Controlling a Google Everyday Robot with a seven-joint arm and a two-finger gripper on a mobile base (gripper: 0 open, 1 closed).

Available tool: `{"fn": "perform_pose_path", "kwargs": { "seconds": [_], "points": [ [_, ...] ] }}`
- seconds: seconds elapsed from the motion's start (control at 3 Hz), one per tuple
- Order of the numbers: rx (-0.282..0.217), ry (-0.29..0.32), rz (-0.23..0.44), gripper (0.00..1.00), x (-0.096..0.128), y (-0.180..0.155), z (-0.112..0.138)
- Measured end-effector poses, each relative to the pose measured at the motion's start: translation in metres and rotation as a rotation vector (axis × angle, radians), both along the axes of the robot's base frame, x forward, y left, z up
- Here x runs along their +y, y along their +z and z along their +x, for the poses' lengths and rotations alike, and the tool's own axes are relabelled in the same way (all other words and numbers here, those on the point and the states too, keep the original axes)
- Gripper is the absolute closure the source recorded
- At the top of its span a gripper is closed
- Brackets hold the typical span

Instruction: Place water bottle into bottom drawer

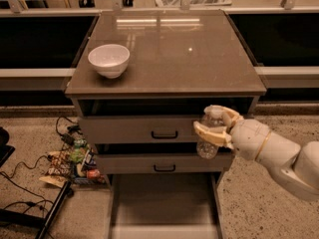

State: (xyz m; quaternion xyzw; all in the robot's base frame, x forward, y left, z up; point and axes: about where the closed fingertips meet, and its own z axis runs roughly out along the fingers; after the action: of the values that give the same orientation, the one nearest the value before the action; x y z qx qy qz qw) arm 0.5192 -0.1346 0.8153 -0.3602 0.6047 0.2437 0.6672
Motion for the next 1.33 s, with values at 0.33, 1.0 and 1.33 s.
{"fn": "perform_pose_path", "kwargs": {
  "seconds": [0.33,1.0,1.33],
  "points": [
    [-0.023,-0.006,0.013,1.0,0.003,-0.047,0.002],
    [0.001,-0.012,0.04,1.0,0.006,-0.095,-0.002],
    [0.021,-0.019,0.046,1.0,0.022,-0.123,-0.003]
  ]
}}
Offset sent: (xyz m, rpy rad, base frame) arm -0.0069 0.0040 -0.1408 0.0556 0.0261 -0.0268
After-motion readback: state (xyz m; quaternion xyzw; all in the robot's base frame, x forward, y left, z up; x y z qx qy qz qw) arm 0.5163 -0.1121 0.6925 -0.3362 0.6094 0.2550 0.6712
